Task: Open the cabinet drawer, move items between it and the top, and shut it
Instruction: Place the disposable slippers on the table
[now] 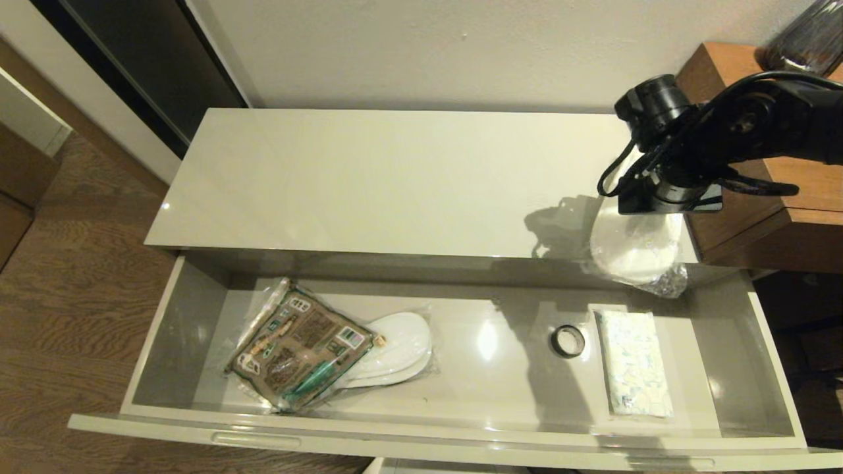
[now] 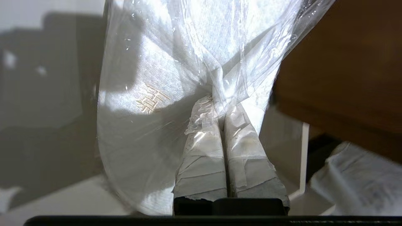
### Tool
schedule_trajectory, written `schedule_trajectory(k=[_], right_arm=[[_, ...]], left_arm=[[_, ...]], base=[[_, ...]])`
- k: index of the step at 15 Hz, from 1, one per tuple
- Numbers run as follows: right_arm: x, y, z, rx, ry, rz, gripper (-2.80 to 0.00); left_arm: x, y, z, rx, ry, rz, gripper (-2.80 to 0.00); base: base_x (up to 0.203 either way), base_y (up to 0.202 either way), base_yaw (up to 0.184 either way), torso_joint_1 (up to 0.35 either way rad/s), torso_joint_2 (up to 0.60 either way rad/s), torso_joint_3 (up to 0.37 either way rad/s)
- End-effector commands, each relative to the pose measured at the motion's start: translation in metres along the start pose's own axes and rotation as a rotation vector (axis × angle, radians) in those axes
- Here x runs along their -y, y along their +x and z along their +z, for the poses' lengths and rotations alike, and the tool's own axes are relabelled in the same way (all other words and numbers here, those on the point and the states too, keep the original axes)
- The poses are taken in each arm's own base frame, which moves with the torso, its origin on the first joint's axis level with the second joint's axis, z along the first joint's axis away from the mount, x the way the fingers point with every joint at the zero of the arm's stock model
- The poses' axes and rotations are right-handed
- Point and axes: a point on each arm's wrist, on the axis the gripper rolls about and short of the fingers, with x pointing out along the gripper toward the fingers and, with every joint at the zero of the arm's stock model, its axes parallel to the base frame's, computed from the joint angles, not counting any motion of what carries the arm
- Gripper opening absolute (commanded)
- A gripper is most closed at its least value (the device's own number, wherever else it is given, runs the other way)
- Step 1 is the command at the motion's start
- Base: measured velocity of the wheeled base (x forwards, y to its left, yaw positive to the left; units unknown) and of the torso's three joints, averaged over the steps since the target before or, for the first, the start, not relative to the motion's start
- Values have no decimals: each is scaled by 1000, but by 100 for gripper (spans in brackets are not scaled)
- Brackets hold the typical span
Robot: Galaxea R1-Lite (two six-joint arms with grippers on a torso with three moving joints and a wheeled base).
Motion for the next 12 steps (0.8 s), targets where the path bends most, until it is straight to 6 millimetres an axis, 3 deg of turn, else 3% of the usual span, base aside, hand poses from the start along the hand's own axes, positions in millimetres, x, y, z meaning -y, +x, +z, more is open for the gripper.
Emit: schedule_trajectory(k=[1,12], right_arm=[[7,-8,11,76,14,-19,-280],[2,-6,24,189,-11,-74,-280]], left_arm=[[0,0,0,-1,0,0,-280],[0,0,0,-1,-1,0,-280]], base=[[0,0,0,0,0,0],[0,0,0,0,0,0]])
